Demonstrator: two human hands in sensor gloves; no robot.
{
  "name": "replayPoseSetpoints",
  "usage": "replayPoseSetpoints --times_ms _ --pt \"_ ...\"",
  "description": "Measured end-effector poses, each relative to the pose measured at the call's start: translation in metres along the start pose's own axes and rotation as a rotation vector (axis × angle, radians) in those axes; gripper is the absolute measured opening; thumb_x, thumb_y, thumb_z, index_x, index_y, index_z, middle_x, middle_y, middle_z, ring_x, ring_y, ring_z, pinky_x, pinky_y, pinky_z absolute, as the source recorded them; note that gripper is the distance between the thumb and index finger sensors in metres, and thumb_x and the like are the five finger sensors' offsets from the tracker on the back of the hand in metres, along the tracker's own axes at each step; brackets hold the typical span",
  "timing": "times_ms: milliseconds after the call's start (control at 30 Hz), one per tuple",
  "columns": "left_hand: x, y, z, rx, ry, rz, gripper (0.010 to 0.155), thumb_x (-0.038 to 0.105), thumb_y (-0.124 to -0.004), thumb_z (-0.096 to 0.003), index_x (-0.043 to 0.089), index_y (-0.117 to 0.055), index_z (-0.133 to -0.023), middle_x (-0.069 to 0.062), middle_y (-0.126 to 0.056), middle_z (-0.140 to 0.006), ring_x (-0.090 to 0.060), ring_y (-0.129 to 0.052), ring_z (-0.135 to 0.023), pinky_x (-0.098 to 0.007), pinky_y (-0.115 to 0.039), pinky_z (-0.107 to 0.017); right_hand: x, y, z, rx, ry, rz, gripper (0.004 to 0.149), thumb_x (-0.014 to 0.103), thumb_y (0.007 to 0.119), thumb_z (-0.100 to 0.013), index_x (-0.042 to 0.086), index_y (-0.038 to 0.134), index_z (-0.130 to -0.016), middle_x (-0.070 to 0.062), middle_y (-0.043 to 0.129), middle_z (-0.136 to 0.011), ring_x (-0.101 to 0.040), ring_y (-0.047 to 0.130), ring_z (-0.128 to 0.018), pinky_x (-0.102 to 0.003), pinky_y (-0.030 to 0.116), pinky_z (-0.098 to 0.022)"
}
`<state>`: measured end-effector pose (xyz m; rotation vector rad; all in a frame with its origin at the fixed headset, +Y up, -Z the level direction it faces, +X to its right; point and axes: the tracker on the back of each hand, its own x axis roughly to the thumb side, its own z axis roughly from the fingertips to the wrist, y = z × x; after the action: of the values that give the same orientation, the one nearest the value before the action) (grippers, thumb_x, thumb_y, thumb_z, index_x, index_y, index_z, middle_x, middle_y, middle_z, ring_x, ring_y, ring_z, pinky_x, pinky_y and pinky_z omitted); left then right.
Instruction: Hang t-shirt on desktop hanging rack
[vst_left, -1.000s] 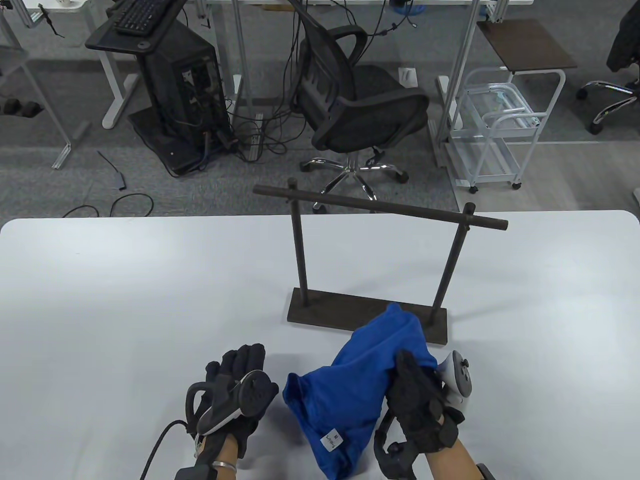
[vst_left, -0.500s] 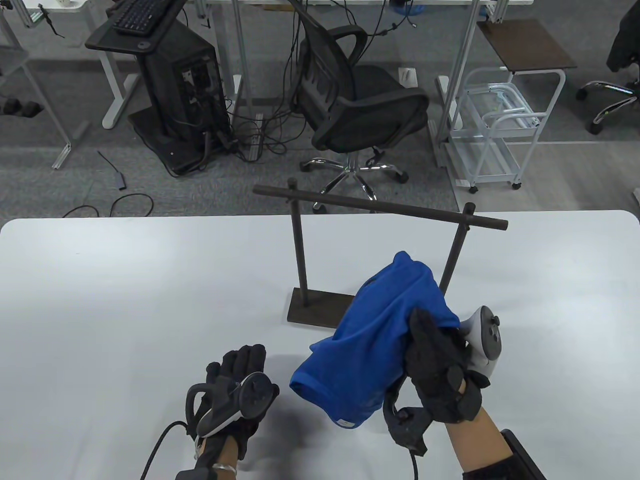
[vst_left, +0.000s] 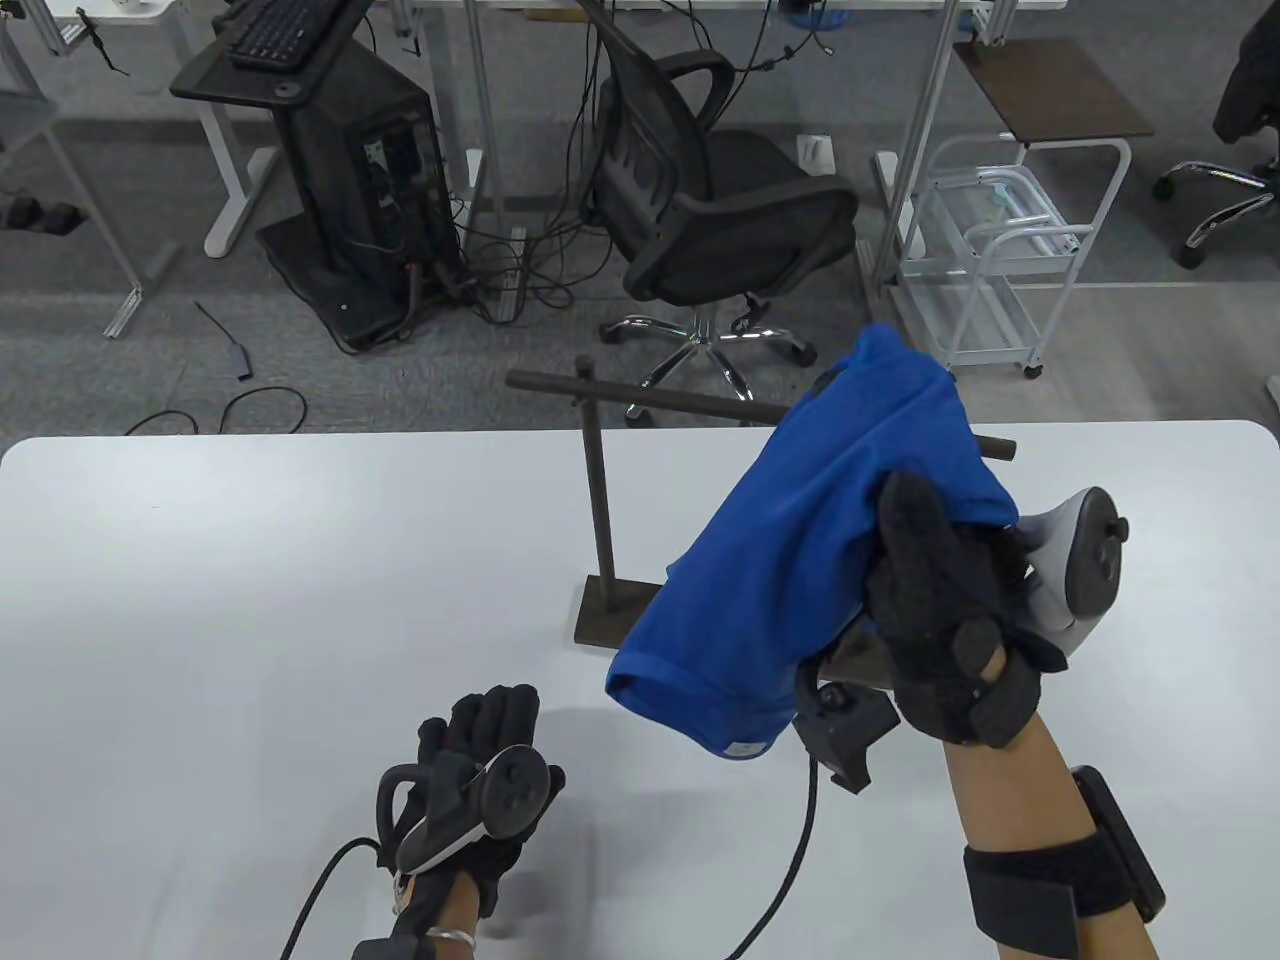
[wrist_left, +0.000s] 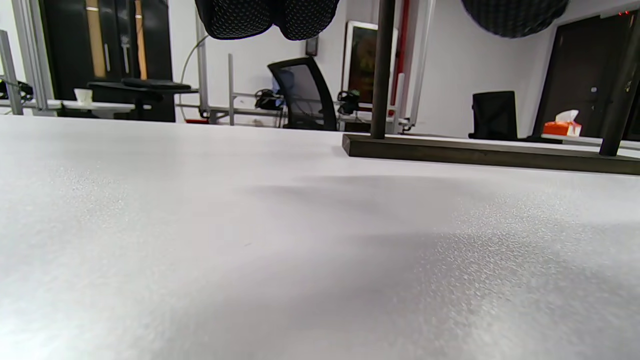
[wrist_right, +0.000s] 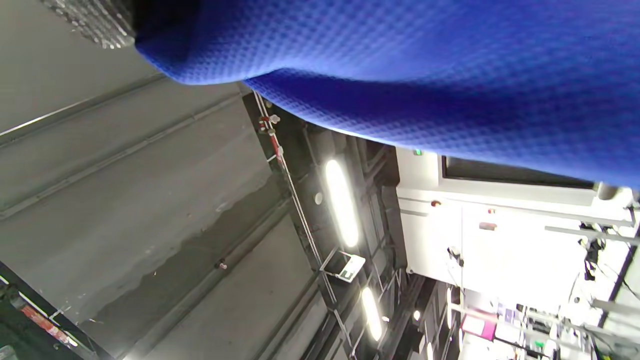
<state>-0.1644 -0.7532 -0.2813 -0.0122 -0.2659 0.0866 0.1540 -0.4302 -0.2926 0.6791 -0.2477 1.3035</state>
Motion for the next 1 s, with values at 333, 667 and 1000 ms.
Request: replayPoseSetpoints --times_ms 333,667,1000 --pt "-0.002 0.006 0.002 0.024 -0.008 0.023 0.085 0.056 -0.063 -0.0436 0.009 -0.029 -0.106 -0.023 -0.044 -0.108 -0.054 -0.053 -0.098 -0.075 -0.046 -0.065 0.059 0.006 -0.063 -0.183 -0.101 0.034 0.076 0.052 0.077 -0.047 0.023 0.039 -0.107 -0.010 0.012 -0.113 -0.042 0.059 -0.080 -0.066 0.038 -0.069" --pt "0.003 0.010 0.001 0.043 -0.031 0.042 0.085 0.056 -0.063 -0.0435 0.009 -0.028 -0.106 -0.023 -0.043 -0.109 -0.054 -0.051 -0.098 -0.075 -0.045 -0.065 0.045 0.028 -0.109 -0.160 -0.028 0.171 0.075 0.049 0.079 -0.047 0.026 0.040 -0.107 -0.004 0.010 -0.114 -0.043 0.042 -0.094 -0.067 0.026 -0.072" --pt "0.009 0.000 -0.010 -0.024 -0.072 -0.089 0.085 0.056 -0.062 -0.0437 0.010 -0.028 -0.106 -0.023 -0.043 -0.109 -0.053 -0.052 -0.099 -0.075 -0.045 -0.065 -0.010 0.029 -0.131 -0.032 0.129 0.540 0.070 0.040 0.081 -0.048 0.030 0.044 -0.106 -0.001 0.020 -0.116 -0.044 0.052 -0.091 -0.070 0.025 -0.071"
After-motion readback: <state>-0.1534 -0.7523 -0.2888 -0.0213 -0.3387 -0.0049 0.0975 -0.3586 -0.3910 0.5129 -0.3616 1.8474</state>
